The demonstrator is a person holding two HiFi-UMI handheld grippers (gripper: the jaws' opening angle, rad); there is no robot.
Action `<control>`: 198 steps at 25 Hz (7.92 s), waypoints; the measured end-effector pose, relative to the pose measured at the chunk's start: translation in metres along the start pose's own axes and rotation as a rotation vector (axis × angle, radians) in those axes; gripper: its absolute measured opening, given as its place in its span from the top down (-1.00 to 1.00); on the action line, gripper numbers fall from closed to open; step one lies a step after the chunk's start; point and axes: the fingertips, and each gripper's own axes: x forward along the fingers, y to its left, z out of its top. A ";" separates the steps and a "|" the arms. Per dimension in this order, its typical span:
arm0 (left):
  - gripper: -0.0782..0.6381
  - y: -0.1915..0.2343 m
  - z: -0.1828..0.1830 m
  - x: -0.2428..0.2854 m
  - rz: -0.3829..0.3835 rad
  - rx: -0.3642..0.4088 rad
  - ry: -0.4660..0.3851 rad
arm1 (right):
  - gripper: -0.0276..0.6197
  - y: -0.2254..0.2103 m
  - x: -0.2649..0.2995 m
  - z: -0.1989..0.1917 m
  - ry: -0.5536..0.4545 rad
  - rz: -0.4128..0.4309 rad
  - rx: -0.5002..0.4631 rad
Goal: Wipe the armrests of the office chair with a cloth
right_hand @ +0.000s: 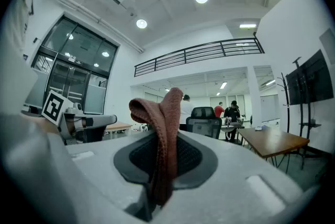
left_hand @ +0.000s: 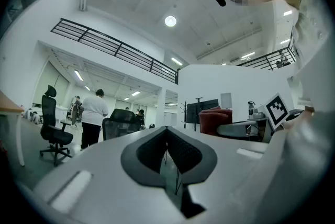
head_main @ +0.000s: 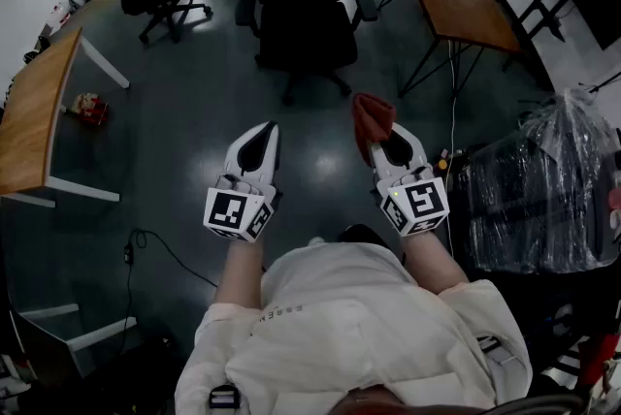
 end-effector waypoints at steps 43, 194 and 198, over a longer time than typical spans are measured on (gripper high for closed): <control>0.76 0.226 -0.059 0.185 0.214 -0.055 0.119 | 0.79 -0.138 0.303 -0.085 0.185 0.086 0.154; 0.74 0.575 -0.345 0.369 0.159 -0.376 0.565 | 0.79 -0.114 0.809 -0.319 0.762 0.332 -0.236; 0.74 0.587 -0.338 0.371 0.223 -0.392 0.547 | 0.79 -0.111 0.882 -0.304 0.693 0.393 -0.283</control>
